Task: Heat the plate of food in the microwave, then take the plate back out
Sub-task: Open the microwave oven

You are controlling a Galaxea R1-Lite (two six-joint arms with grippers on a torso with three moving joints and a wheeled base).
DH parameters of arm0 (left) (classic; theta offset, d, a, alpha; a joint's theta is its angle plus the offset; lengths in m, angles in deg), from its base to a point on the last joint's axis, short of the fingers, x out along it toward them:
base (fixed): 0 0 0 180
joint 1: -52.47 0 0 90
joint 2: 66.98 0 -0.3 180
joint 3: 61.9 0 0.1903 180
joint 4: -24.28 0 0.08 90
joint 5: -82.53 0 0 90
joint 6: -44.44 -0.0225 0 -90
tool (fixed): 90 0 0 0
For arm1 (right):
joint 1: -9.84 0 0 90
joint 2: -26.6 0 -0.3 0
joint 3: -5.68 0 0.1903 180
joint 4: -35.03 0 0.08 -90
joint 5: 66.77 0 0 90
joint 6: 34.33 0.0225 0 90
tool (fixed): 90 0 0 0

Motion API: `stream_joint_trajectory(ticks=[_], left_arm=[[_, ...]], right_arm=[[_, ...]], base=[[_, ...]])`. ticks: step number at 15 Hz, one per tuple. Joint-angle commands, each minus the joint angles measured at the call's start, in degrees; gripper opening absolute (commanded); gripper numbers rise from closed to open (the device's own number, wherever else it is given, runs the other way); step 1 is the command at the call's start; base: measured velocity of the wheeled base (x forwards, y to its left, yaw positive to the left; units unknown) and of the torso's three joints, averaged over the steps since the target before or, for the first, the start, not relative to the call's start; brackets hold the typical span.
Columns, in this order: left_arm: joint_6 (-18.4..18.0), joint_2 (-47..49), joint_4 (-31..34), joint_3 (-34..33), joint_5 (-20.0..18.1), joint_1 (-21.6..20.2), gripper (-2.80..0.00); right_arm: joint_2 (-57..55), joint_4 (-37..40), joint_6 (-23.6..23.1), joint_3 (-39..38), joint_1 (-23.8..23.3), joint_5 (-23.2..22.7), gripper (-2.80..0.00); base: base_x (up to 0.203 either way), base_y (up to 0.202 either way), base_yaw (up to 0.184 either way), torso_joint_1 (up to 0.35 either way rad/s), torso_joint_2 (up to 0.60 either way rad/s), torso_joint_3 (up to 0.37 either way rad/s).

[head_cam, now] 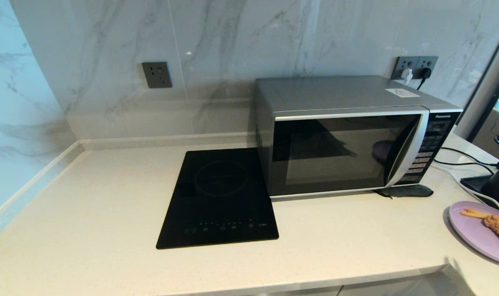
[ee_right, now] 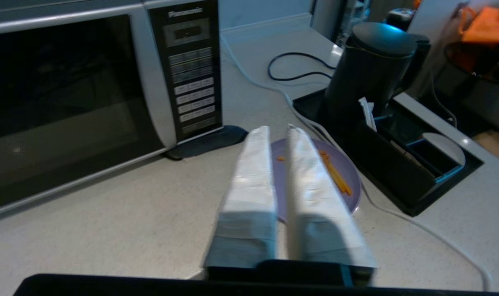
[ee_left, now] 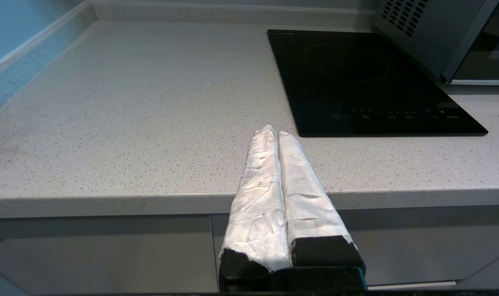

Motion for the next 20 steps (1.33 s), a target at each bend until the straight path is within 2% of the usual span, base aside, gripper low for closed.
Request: stream_joint_trajectory(ticks=[1, 4, 7, 13, 16, 18, 20], left_arm=[[0.1, 0.1, 0.0, 0.0, 0.0, 0.0, -2.80], [0.1, 0.1, 0.0, 0.0, 0.0, 0.0, -2.80], [0.1, 0.1, 0.0, 0.0, 0.0, 0.0, -2.80], [0.1, 0.1, 0.0, 0.0, 0.0, 0.0, -2.80], [0.1, 0.1, 0.0, 0.0, 0.0, 0.0, -2.80], [0.1, 0.1, 0.0, 0.0, 0.0, 0.0, -2.80], [0.1, 0.1, 0.0, 0.0, 0.1, 0.0, -2.80]], right_arm=[[-9.9, -4.2, -0.4, 0.6, 0.3, 5.0, 0.00], [-14.7, -4.8, -0.6, 0.9, 3.0, 5.9, 0.00], [-24.5, -4.7, 0.8, 3.3, 3.6, 7.8, 0.00], [-42.6, -4.7, 4.8, 12.6, 5.8, 25.1, 0.00], [-46.9, -4.9, 7.3, 15.8, 9.4, 28.6, 0.00], [-49.7, -4.8, 10.9, 18.4, 12.9, 30.1, 0.00], [-51.9, -4.9, 11.4, 20.1, 14.5, 30.8, 0.00]], base=[[0.000, 0.000, 0.000, 0.000, 0.00, 0.000], [0.000, 0.000, 0.000, 0.000, 0.00, 0.000], [0.000, 0.000, 0.000, 0.000, 0.00, 0.000], [0.000, 0.000, 0.000, 0.000, 0.00, 0.000], [0.000, 0.000, 0.000, 0.000, 0.00, 0.000], [0.000, 0.000, 0.000, 0.000, 0.00, 0.000], [0.000, 0.000, 0.000, 0.000, 0.00, 0.000]])
